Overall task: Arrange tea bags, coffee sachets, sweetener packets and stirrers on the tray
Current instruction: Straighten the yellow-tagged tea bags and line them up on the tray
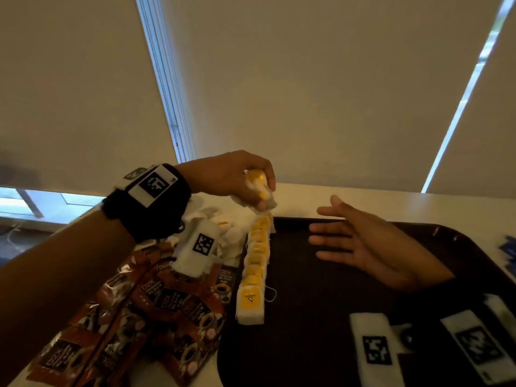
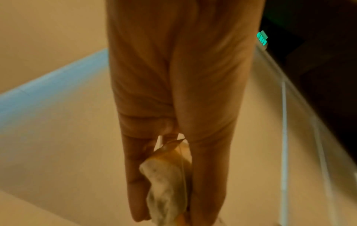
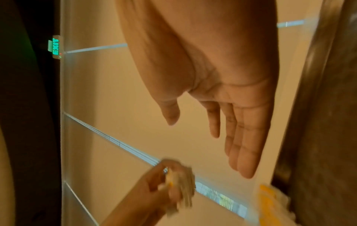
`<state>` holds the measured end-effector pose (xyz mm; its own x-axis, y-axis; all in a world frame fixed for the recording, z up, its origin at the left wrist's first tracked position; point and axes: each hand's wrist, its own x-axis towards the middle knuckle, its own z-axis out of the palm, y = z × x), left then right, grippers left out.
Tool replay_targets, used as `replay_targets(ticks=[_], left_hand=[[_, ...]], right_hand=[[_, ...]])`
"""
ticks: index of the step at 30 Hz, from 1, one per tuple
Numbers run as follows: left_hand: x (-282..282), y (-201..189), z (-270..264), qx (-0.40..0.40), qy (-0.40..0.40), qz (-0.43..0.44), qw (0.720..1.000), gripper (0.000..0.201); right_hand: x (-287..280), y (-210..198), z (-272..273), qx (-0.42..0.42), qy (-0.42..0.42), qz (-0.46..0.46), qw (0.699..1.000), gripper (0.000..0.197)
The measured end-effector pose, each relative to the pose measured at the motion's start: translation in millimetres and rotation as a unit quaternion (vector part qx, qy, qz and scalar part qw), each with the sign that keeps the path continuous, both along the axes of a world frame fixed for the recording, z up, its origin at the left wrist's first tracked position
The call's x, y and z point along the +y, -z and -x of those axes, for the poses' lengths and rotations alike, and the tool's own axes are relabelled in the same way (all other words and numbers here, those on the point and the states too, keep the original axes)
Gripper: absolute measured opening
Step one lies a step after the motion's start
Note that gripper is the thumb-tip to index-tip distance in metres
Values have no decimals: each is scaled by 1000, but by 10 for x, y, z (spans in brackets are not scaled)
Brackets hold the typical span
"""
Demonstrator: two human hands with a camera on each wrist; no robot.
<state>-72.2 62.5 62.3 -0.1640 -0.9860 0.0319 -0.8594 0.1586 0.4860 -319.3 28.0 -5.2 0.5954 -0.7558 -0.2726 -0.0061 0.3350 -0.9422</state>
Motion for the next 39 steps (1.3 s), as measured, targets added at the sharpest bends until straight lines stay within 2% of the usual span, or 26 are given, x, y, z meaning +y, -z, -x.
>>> replay_targets(ticks=[2, 4, 6, 10, 14, 17, 20, 22, 24, 27, 32, 39], left_hand=[[30, 1, 361, -13, 49, -4, 999, 32], [19, 75, 654, -37, 76, -10, 996, 34], [-2, 185, 853, -57, 75, -27, 995, 37], [35, 350, 950, -22, 56, -17, 998, 40], [140, 435, 956, 72, 27, -51, 996, 47], [198, 487, 892, 144, 22, -78, 986, 57], [253, 499, 776, 224, 22, -88, 970, 65], [284, 508, 716, 287, 1, -86, 954, 60], [302, 528, 668, 322, -31, -66, 944, 46], [279, 562, 622, 291, -55, -38, 954, 23], [240, 584, 631, 289, -69, -20, 954, 11], [276, 581, 588, 288, -79, 1, 954, 11]], right_hand=[[73, 22, -90, -37, -18, -42, 998, 59], [131, 24, -108, -82, -49, -57, 994, 55], [147, 24, -82, -109, -69, -39, 991, 54], [130, 51, -50, -94, -80, -19, 992, 54], [148, 110, -98, -44, -71, -9, 996, 54], [143, 134, -108, -45, -85, -10, 995, 31], [117, 143, -87, -53, -88, -6, 995, 26], [90, 145, -66, -57, -79, -1, 995, 27], [74, 143, -52, -63, -64, -4, 996, 22], [57, 137, -36, -74, -50, -3, 996, 21], [59, 143, -68, -63, -50, 16, 997, 28], [48, 163, -76, -63, -35, -11, 997, 28]])
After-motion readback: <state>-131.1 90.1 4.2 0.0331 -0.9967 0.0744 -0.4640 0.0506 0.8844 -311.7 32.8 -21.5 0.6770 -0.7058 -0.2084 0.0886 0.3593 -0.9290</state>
